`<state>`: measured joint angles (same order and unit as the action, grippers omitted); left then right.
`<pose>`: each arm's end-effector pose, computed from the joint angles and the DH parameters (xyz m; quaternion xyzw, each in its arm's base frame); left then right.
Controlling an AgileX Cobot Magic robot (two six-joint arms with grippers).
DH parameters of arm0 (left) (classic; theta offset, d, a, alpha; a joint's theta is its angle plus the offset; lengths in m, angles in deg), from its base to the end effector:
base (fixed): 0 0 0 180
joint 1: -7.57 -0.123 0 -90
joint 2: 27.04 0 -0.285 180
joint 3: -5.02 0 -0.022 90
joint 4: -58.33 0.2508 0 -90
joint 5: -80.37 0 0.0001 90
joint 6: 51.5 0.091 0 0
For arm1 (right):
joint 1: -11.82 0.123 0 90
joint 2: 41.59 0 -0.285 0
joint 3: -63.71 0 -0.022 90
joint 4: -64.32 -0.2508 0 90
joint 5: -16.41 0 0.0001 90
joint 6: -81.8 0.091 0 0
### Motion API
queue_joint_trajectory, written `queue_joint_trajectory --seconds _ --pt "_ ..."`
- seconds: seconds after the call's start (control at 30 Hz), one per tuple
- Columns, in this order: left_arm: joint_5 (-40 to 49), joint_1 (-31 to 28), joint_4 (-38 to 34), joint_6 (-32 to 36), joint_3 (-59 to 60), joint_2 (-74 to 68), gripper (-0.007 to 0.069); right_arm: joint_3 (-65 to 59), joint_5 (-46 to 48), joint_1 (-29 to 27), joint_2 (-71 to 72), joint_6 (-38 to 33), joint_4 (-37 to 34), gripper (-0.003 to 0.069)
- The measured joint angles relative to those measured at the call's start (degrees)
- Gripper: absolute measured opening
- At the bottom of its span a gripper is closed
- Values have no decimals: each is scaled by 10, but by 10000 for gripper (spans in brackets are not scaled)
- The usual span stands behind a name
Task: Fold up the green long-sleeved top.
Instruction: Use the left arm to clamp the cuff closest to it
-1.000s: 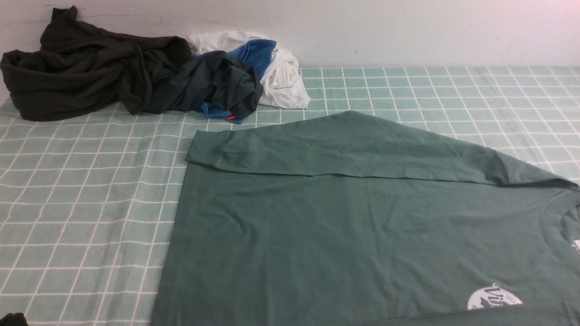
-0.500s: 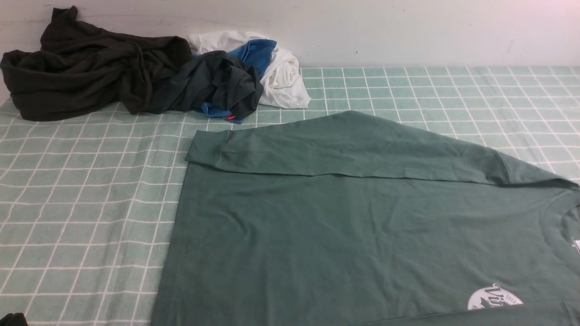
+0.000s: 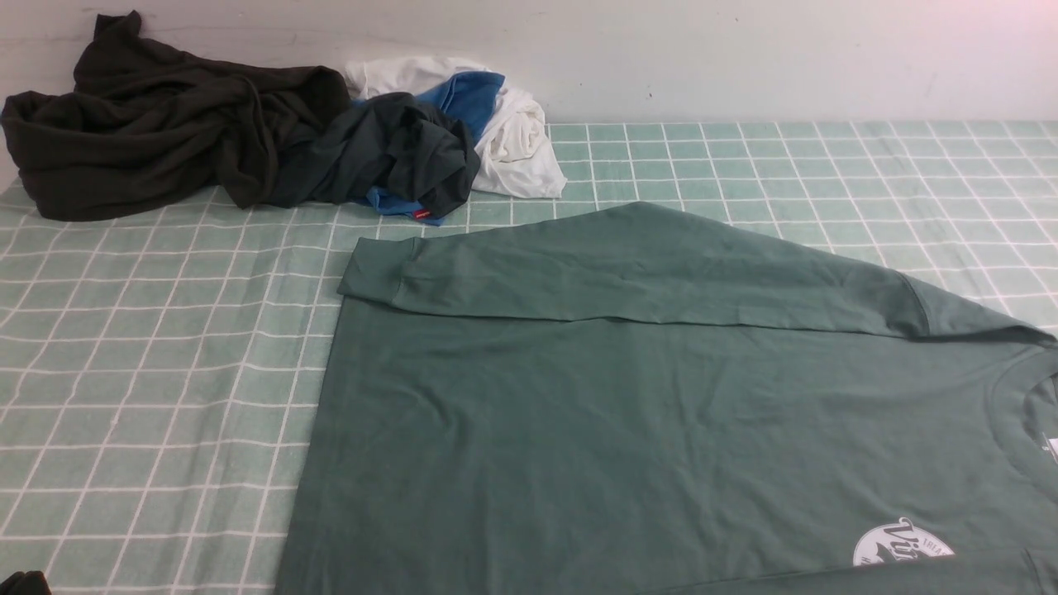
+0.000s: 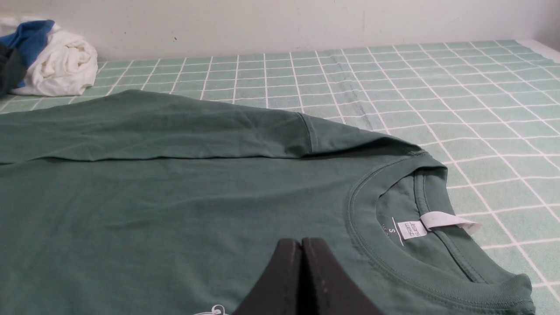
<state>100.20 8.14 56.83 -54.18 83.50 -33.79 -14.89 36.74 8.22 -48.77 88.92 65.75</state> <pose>0.0529 -0.0013 0.1755 -0.0217 0.7933 -0.0283 0.6077 0.0530 -0.0041 0.1737 0.0679 0.7963 0.0080 0.6010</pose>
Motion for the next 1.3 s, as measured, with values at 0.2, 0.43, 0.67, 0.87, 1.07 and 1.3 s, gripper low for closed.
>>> queue_joint_trajectory --seconds 0.2,0.43,0.67,0.87,1.07,1.3 --pt "0 0 0 0 0 0 -3 0 0 0 0 0 0 -14" --pt "-1 0 -1 0 0 0 -3 0 0 0 0 0 -1 -14" --pt "-4 0 -102 -47 2 0 -3 0 0 0 0 0 -1 -14" --pt "-20 0 -289 -105 4 0 -3 0 0 0 0 1 -1 -14" --pt "-27 0 -376 -105 4 0 -3 0 1 0 0 5 -25 -14" --pt "-34 0 -391 -97 4 0 -3 -1 6 0 0 98 -301 -14"
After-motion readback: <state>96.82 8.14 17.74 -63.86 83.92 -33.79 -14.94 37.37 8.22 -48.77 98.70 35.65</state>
